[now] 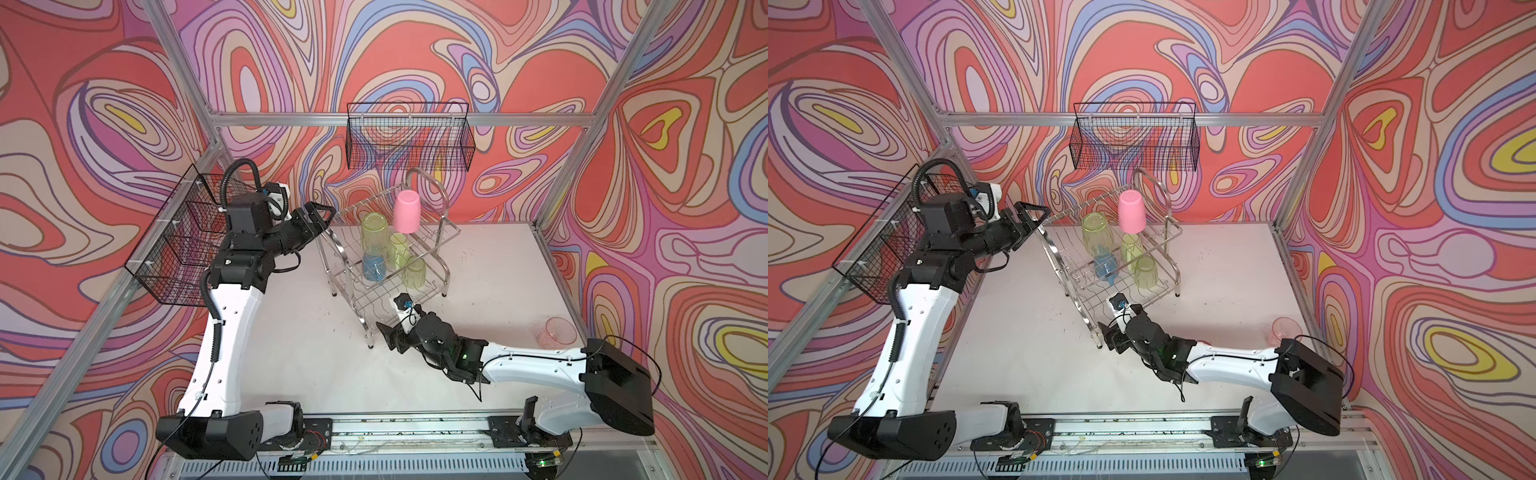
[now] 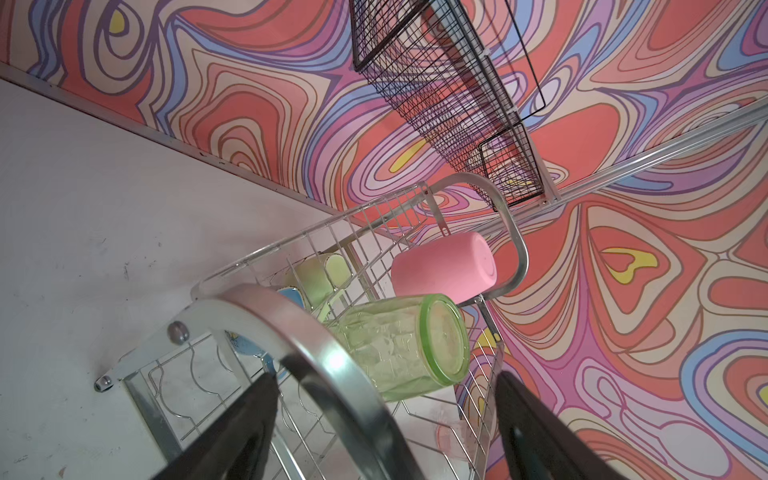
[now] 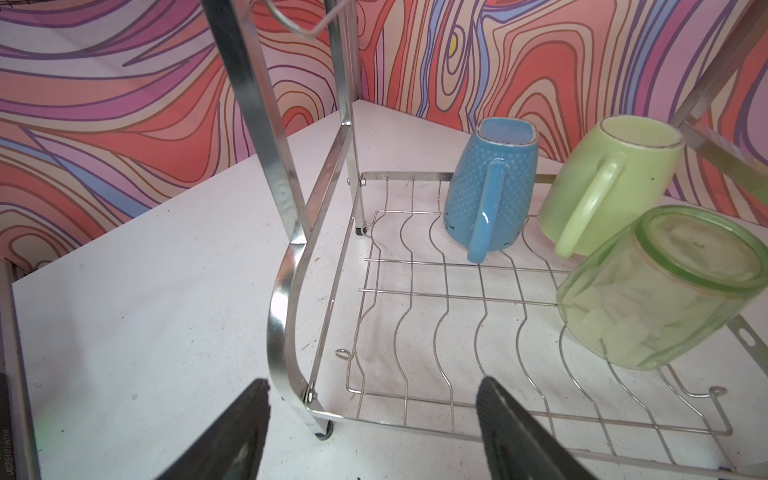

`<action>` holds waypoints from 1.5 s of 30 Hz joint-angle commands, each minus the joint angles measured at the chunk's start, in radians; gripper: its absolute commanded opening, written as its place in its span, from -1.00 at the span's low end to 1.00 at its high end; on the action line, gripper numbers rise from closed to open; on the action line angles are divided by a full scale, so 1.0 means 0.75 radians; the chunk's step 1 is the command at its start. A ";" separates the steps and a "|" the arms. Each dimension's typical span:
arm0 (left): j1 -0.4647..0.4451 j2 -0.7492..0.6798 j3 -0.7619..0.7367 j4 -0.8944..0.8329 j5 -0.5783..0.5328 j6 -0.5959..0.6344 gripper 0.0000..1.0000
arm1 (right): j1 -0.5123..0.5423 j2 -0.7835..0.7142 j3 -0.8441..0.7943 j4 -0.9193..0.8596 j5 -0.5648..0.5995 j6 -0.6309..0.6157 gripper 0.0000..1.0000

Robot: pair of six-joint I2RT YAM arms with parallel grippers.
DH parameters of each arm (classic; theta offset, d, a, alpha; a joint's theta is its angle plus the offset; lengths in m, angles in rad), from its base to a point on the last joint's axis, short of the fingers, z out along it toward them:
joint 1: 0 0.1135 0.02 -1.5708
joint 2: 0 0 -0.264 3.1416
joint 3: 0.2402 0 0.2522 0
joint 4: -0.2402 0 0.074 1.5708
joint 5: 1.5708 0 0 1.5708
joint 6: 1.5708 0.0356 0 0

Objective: Load the cups into the dish rack
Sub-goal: 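Pull the right gripper out of the rack while left arm rises near the basket, then move the right gripper over the pink plastic cup on the table while left arm lowers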

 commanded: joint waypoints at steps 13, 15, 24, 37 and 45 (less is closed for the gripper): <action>0.000 0.336 0.400 -0.019 0.020 0.088 0.68 | 0.009 -0.052 -0.030 -0.019 0.023 -0.004 0.62; 0.007 0.384 0.461 -0.043 0.004 0.111 0.68 | 0.007 -0.059 -0.031 -0.032 0.029 -0.007 0.62; 0.078 0.578 0.651 -0.038 0.061 0.105 0.68 | 0.009 -0.093 -0.015 -0.116 0.030 0.010 0.63; 0.117 0.780 0.898 -0.132 0.117 0.130 0.69 | 0.008 -0.145 0.022 -0.307 0.065 0.072 0.63; 0.116 0.595 0.656 -0.108 0.070 0.210 0.73 | 0.007 -0.190 0.023 -0.387 0.067 0.104 0.63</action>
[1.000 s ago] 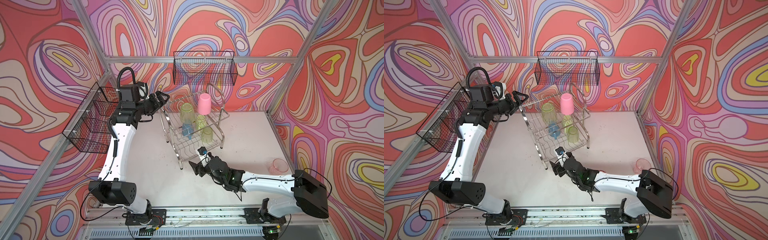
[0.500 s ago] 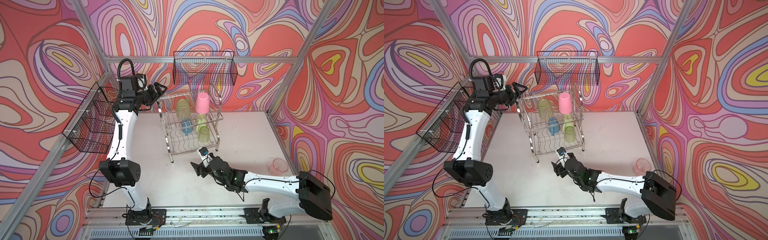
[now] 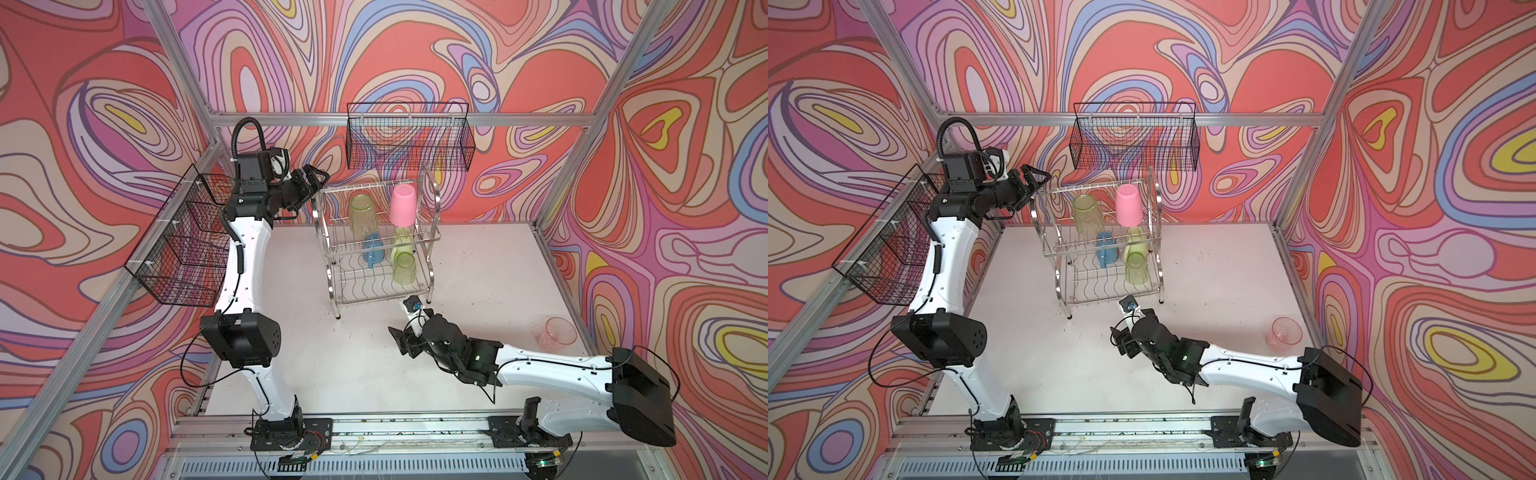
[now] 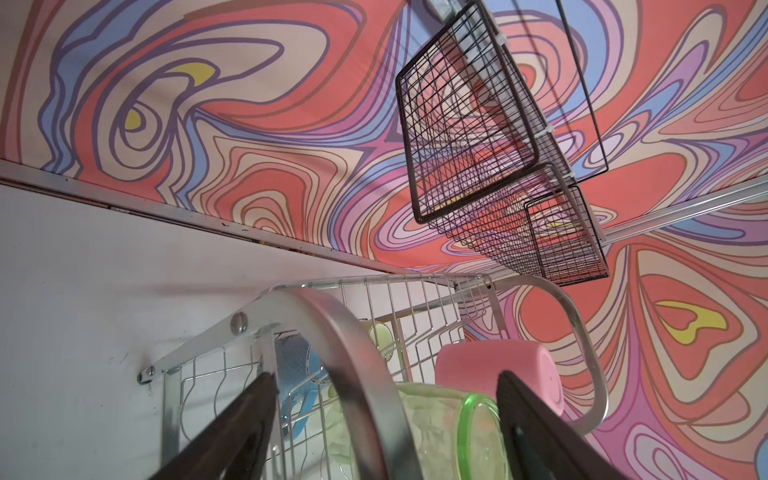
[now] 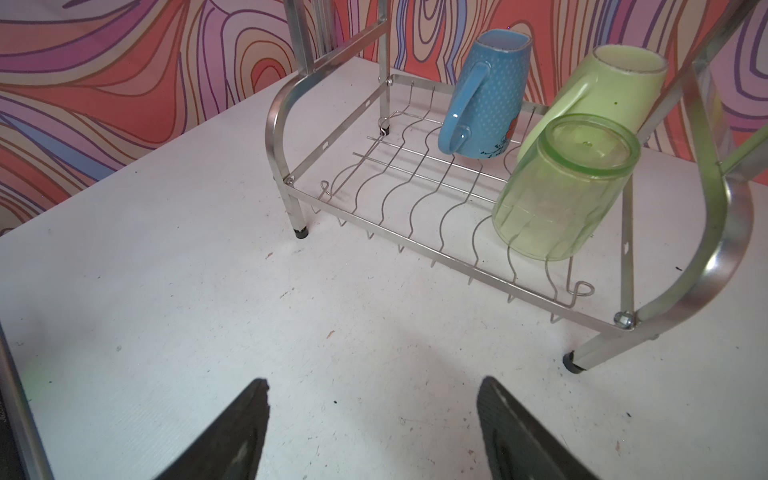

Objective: Load the cups into the dish rack
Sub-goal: 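Move the right gripper over the pink plastic cup on the table while left arm lowers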

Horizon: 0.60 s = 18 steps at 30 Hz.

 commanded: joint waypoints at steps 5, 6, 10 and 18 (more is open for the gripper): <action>-0.004 -0.209 -0.181 -0.022 -0.070 0.110 0.75 | 0.008 -0.064 0.046 -0.139 0.058 0.068 0.63; -0.003 -0.240 -0.218 -0.023 -0.088 0.114 0.74 | 0.008 -0.078 0.044 -0.157 0.067 0.083 0.63; -0.004 -0.392 -0.373 -0.022 -0.201 0.143 0.75 | 0.007 -0.128 0.059 -0.280 0.126 0.146 0.63; -0.003 -0.689 -0.637 -0.035 -0.336 0.173 0.75 | 0.006 -0.188 0.198 -0.730 0.304 0.385 0.62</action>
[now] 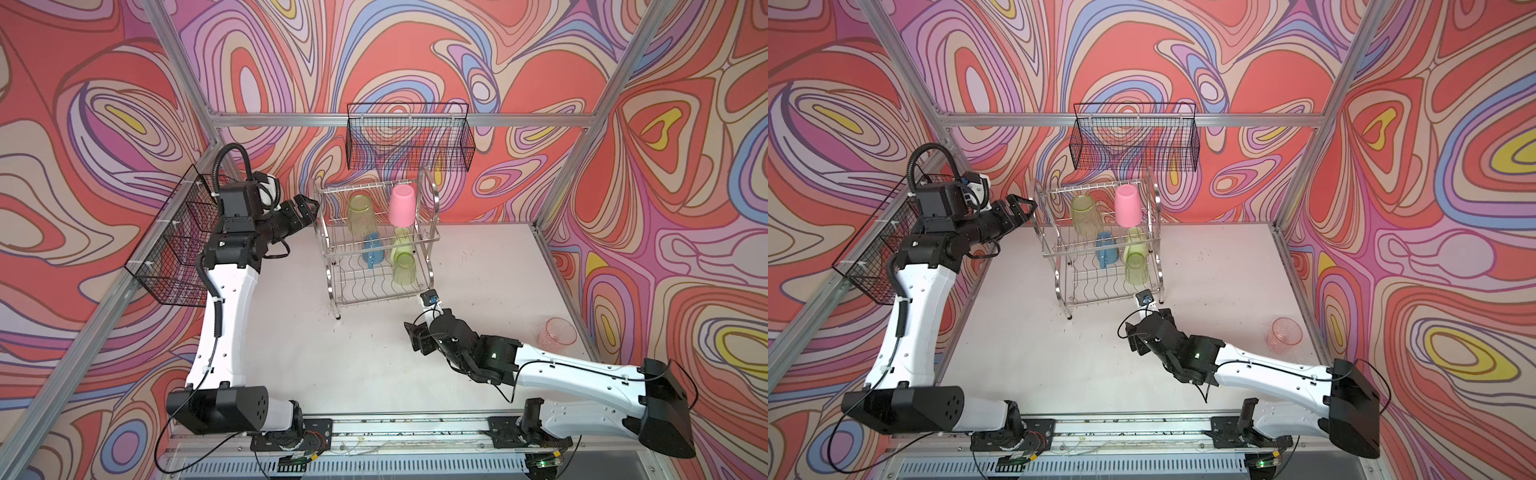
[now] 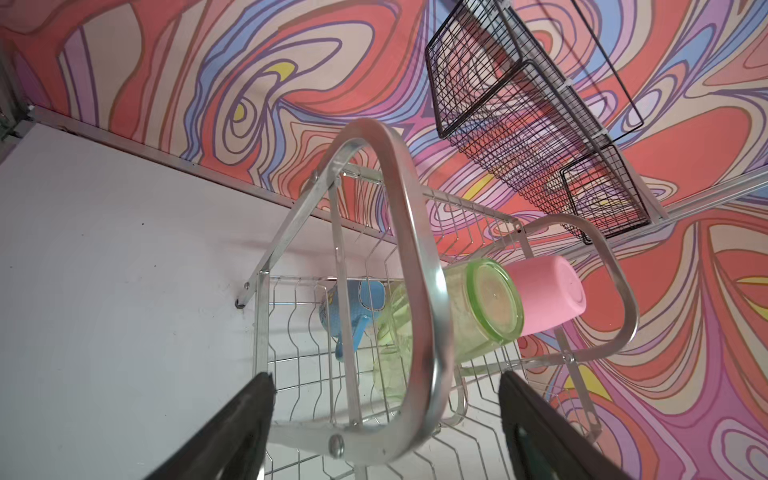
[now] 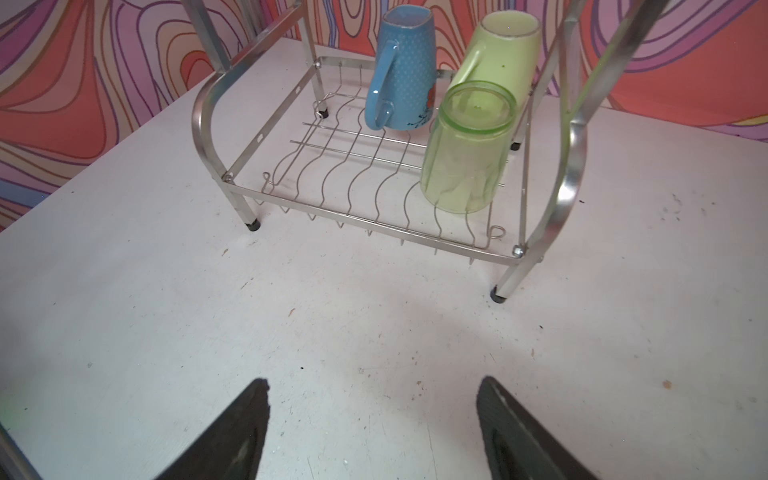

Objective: Load the cups into the dish rack
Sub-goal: 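Move the right gripper over the pink plastic cup on the table while left arm lowers, then close the right gripper on the rim of the pink plastic cup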

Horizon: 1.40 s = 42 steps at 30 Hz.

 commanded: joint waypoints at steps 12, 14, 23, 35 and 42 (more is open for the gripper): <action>-0.185 -0.429 -0.322 -0.035 -0.082 0.262 0.71 | -0.056 -0.026 0.309 -0.949 0.101 0.619 0.52; -0.238 -0.474 -0.363 -0.024 -0.083 0.300 0.71 | -0.076 -0.021 0.337 -1.029 0.048 0.656 0.50; -0.423 -0.645 -0.519 -0.005 -0.037 0.378 0.69 | -0.083 0.070 0.375 -1.251 -0.122 0.778 0.43; -0.523 -0.723 -0.661 -0.081 -0.059 0.361 0.69 | -0.084 0.121 0.302 -1.199 -0.237 0.792 0.14; -0.547 -0.760 -0.717 -0.113 -0.057 0.347 0.69 | -0.122 0.112 0.231 -1.136 -0.291 0.775 -0.03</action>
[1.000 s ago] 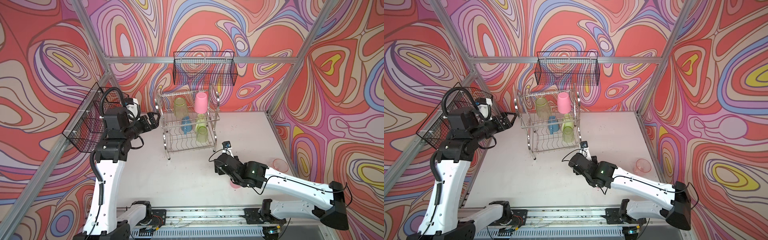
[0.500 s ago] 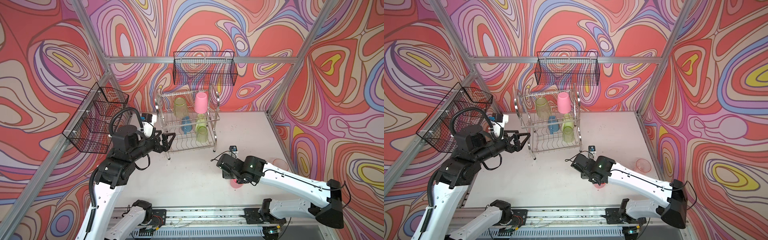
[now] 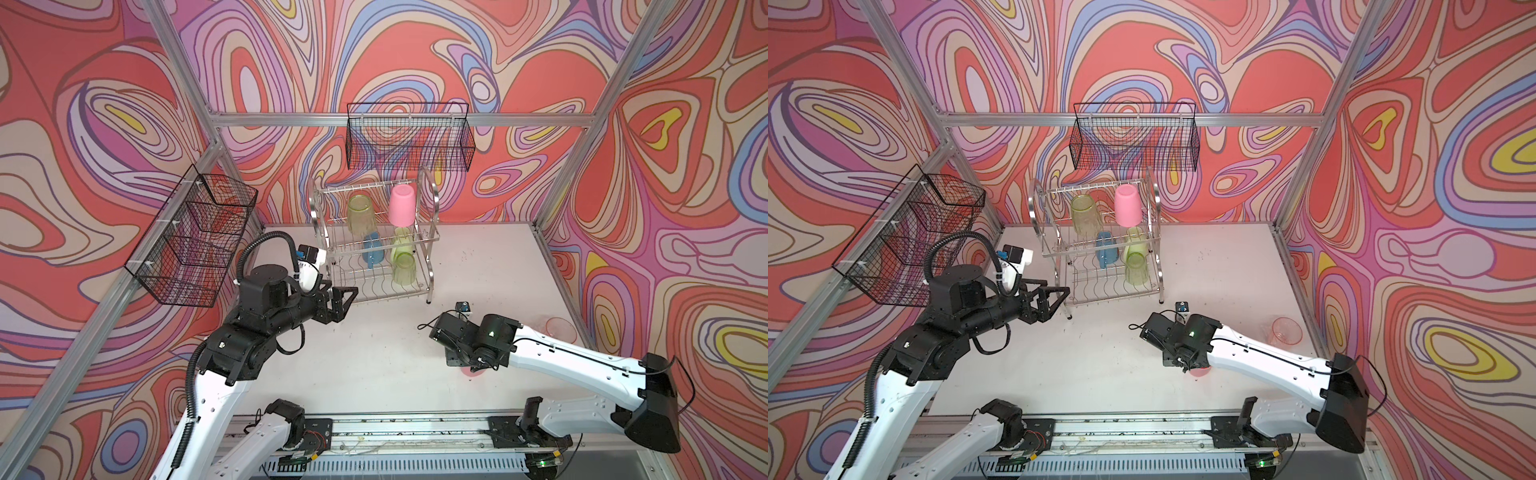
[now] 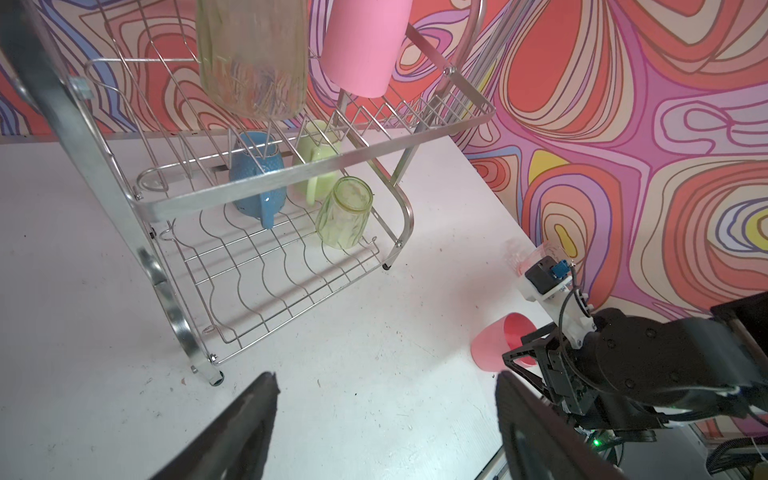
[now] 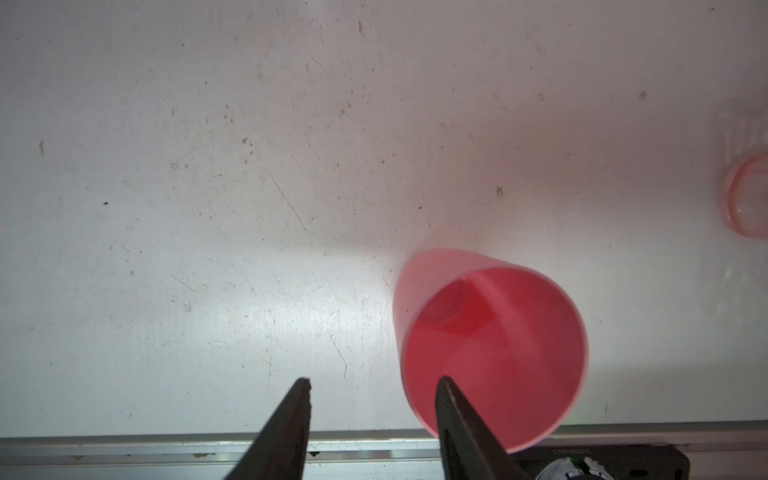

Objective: Load the cups into the dish rack
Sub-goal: 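Close the right gripper on the rim of the pink plastic cup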

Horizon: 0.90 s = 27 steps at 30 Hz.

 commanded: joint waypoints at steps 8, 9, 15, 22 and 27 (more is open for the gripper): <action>-0.014 -0.097 -0.040 -0.087 0.008 -0.044 0.69 | -0.070 0.008 -0.109 0.105 -0.070 -0.047 -0.15; -0.014 -0.100 -0.041 -0.089 0.014 -0.049 0.69 | -0.074 0.016 -0.112 0.116 -0.072 -0.053 -0.17; -0.017 -0.106 -0.073 -0.098 0.040 -0.088 0.69 | -0.080 0.052 -0.122 0.147 -0.072 -0.078 -0.34; -0.021 -0.125 -0.127 -0.091 0.090 -0.174 0.69 | -0.081 0.050 -0.122 0.157 -0.054 -0.099 -0.72; -0.025 -0.156 -0.177 -0.068 0.123 -0.252 0.69 | -0.081 0.044 -0.117 0.169 -0.051 -0.116 -1.00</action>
